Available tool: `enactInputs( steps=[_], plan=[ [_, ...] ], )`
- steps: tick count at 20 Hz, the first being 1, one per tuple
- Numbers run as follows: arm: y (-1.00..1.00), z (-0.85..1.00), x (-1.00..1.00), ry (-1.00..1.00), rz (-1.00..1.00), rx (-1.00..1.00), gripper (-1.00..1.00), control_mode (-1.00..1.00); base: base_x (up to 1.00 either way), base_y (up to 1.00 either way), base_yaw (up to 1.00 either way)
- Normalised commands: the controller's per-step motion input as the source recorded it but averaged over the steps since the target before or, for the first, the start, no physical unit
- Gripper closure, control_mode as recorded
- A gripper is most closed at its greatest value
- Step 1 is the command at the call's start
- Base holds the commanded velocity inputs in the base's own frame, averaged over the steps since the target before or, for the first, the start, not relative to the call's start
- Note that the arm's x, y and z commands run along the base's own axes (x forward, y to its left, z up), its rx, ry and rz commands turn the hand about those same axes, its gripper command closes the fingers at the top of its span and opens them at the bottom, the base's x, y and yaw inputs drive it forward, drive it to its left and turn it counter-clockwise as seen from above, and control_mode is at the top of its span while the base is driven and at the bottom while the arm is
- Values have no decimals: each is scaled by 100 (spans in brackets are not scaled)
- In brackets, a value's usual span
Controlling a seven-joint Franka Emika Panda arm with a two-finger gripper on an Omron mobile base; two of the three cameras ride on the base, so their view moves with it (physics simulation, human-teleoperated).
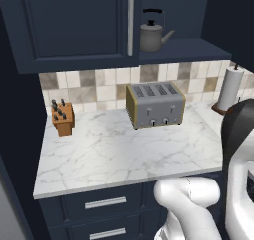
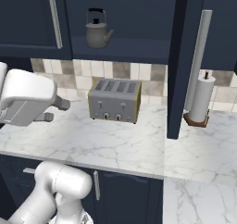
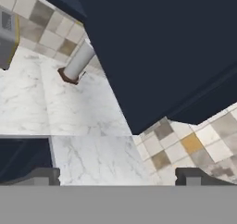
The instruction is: Open the cabinet, pick the kettle from the cabinet, and place it in the sink.
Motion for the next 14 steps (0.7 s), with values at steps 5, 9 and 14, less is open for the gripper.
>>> enactInputs(
  steps=[5, 9, 14],
  plan=[
    [64, -1, -24, 0, -2, 17, -100, -100, 0, 0, 0],
    [52, 0, -14, 0, -2, 18, -100, -100, 0, 0, 0],
    [32, 0, -4, 2, 0, 26, -100, -100, 0, 0, 0]
  ],
)
